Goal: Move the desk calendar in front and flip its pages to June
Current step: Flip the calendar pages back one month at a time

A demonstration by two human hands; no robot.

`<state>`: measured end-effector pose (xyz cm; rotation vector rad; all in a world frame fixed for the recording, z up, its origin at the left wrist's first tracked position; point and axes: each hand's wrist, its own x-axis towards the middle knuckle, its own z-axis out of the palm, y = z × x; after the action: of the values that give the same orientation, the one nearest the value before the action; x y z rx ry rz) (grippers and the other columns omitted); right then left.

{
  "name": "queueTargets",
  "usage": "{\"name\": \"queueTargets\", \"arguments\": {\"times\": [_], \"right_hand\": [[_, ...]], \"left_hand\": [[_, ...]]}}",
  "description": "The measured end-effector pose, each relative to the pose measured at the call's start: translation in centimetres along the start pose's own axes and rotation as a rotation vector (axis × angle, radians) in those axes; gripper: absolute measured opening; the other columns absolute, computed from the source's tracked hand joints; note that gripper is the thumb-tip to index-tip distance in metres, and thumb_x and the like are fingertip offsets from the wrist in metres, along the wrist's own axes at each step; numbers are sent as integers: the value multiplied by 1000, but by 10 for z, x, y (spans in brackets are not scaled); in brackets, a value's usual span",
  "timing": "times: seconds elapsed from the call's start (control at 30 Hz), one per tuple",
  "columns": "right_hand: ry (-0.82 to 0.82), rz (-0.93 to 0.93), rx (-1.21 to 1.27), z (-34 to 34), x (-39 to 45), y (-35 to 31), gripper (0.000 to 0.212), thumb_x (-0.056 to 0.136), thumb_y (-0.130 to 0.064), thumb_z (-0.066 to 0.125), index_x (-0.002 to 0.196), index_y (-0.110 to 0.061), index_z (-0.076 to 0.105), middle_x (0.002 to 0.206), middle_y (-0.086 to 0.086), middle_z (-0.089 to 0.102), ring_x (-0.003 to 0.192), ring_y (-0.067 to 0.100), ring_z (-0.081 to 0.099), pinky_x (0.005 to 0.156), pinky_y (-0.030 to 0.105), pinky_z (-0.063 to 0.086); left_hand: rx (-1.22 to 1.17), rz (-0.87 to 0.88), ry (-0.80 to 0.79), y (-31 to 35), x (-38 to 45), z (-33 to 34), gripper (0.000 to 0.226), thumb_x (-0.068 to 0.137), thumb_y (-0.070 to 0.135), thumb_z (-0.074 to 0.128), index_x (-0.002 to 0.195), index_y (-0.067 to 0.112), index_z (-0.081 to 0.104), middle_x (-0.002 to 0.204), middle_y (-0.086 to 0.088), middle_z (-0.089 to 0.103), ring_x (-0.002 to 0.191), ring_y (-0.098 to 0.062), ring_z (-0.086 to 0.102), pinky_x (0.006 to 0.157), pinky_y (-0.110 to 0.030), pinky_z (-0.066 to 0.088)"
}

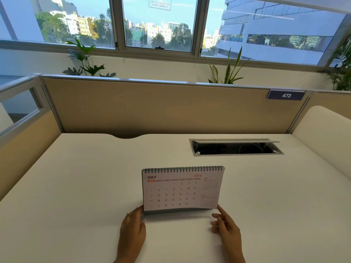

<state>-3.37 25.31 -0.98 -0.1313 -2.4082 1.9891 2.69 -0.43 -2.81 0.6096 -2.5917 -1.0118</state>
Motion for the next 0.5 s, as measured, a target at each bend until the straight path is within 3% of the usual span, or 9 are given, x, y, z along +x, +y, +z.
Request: {"name": "queueTargets", "arguments": {"times": [0.17, 0.3, 0.4, 0.5], "right_hand": [[18, -9, 9, 2, -3, -6, 36, 91, -4, 47, 116, -29, 54, 98, 6, 66, 77, 23, 64, 58, 19, 55], [44, 43, 85, 1, -3, -11, 9, 80, -21, 67, 89, -20, 65, 91, 13, 69, 58, 11, 64, 57, 27, 55], [27, 87, 98, -2, -3, -14, 70, 42, -72, 71, 81, -14, 64, 69, 4, 69, 57, 17, 61, 59, 40, 54], [2, 122, 161, -3, -4, -18, 85, 29, -78, 69, 80, -10, 65, 63, 7, 67, 58, 22, 60, 55, 39, 52]], "left_hand": [[10, 15, -1, -3, 1, 2, 47, 74, -10, 58, 117, 8, 52, 116, -17, 60, 104, -38, 55, 90, -50, 44], [6, 10, 8, -2, 1, 0, 48, 74, -11, 57, 117, 9, 53, 116, -17, 61, 103, -38, 55, 91, -50, 44], [-13, 16, 11, 2, -1, -2, 50, 72, -13, 56, 117, 9, 53, 114, -16, 61, 103, -38, 54, 93, -51, 42], [-37, 0, 12, 6, -2, -5, 47, 75, -12, 53, 116, 9, 53, 113, -17, 61, 103, -39, 53, 93, -52, 42]]}}
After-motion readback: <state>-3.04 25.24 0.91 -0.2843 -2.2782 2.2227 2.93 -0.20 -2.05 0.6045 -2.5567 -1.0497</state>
